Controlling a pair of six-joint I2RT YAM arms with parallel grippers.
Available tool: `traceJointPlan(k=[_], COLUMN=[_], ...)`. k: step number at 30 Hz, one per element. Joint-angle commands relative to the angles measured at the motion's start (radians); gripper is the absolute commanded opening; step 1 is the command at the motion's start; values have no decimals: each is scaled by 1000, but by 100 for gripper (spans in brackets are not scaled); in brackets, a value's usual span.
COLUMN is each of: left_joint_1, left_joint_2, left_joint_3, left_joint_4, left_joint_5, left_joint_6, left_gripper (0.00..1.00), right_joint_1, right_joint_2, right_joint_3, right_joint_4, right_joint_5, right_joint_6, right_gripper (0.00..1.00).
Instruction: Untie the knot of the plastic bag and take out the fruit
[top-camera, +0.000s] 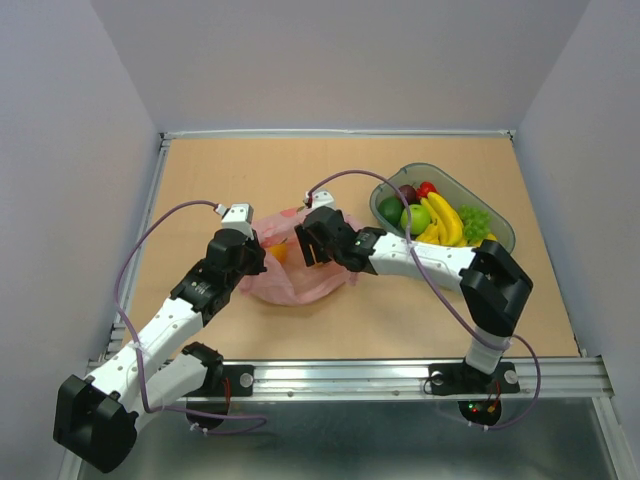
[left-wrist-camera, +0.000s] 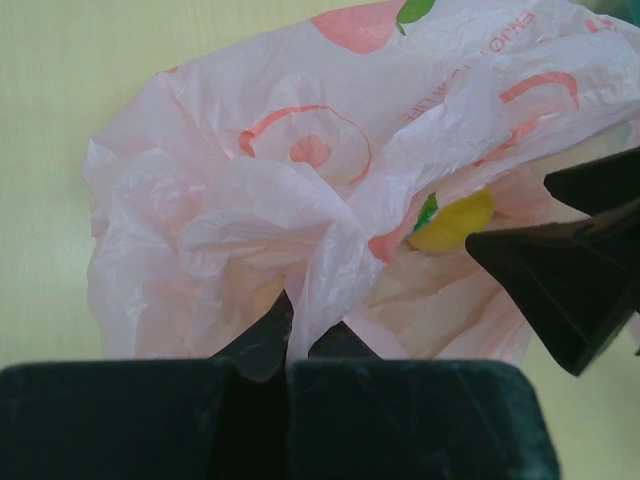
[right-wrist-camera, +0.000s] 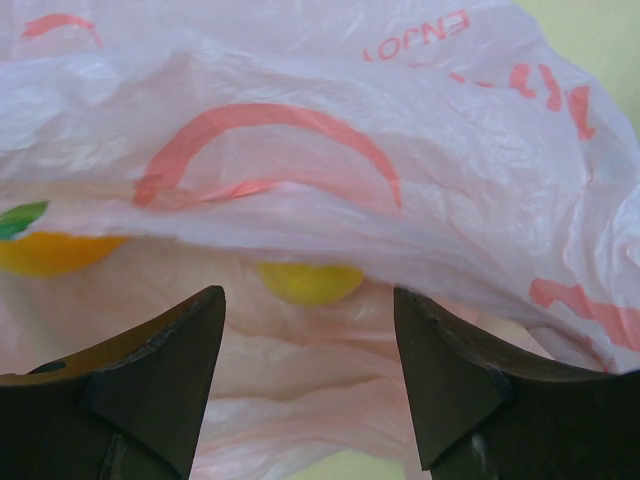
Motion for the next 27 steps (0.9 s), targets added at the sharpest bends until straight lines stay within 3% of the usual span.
traceJointPlan(k=[1, 13, 17, 20, 24, 27], left_joint_1=[4, 4, 4, 4, 4, 4], left_joint_2=[-4, 9, 9, 15, 22, 23], left_joint_3=[29, 26, 21, 20, 21, 20], left_joint_4=[27, 38, 41, 42, 45, 48], left_joint_5=[8, 42, 50, 59, 68, 70], left_joint_6=[-2, -5, -6, -6, -9, -8], left_gripper=[0, 0, 0, 0, 0, 0], right_joint_1=[-28, -48, -48, -48, -48, -48], right_joint_2=[12, 133, 153, 158, 144, 89], right_joint_3=[-3, -27, -67, -84, -110, -139], right_joint_4=[128, 252, 338, 392, 439, 455], right_joint_5=[23, -74, -66, -37, 0, -14], right_joint_6=[5, 51, 46, 37, 22, 2], right_gripper=[73, 75, 70, 56, 24, 9])
